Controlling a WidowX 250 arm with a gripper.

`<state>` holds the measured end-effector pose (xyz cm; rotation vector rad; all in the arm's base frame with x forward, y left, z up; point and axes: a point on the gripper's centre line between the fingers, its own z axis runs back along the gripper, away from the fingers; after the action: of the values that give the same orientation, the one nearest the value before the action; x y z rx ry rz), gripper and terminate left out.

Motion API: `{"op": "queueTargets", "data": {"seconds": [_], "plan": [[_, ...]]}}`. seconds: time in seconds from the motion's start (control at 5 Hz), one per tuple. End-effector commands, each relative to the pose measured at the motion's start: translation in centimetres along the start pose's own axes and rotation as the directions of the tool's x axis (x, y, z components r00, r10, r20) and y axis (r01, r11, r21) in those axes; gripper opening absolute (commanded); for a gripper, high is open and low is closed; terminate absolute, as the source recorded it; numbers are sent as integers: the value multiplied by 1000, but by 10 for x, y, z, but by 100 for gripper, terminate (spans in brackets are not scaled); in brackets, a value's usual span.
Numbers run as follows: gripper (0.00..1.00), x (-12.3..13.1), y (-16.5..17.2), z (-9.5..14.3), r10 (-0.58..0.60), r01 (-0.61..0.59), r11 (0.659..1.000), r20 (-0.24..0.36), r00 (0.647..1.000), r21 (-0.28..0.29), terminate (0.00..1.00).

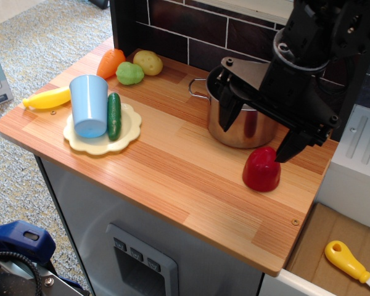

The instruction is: Put sweet potato in pot

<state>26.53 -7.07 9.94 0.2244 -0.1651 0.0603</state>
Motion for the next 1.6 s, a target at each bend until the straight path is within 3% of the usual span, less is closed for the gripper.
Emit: {"op": "queueTargets", "data": {"seconds": [0.0,0.8,1.4], "plan": [[100,0,0,0,0,0,1000,0,1000,0,0],[100,34,-27,-44,52,-46,998,126,991,-50,0],[100,23,-30,-76,92,-82,993,121,988,-89,0]]}}
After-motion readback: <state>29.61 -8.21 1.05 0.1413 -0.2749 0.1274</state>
